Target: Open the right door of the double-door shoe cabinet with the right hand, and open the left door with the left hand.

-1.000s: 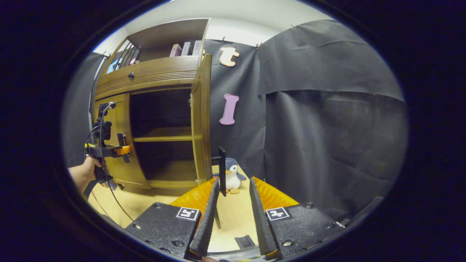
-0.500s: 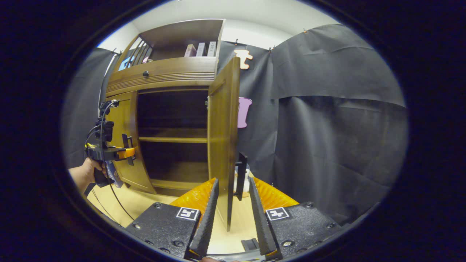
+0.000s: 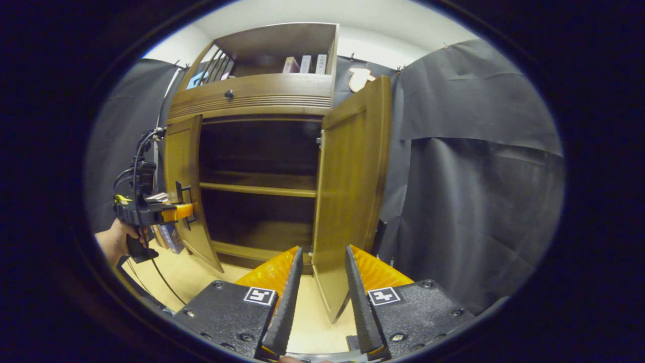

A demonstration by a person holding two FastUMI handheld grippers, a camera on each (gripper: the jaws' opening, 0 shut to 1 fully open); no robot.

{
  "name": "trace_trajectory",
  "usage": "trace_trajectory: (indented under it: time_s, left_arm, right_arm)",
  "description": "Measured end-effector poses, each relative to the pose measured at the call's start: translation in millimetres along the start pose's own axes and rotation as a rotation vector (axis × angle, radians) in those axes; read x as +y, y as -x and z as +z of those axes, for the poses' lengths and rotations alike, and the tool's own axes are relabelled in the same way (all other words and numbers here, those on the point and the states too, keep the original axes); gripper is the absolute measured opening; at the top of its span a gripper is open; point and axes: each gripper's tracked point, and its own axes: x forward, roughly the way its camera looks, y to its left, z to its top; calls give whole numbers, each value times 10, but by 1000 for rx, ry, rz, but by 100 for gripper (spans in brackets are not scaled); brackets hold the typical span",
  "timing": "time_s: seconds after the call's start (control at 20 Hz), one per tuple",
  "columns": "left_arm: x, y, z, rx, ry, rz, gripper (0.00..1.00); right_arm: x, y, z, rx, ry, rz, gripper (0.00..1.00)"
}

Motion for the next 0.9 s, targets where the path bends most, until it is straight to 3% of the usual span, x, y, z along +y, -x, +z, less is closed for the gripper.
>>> trace_trajectory:
  time_s: [0.4,0.45,0.9]
  left_arm:
    - [50,131,16,9,45,36,29]
    - [65,157,11,9,40,40,29]
    - [361,375,-58,14,31,169,28]
  right_arm:
    - [620,-218,51,-7,43,145,54]
    - [675,-242,56,-8,47,161,59]
    - [1030,-387,62,-3,55,242,58]
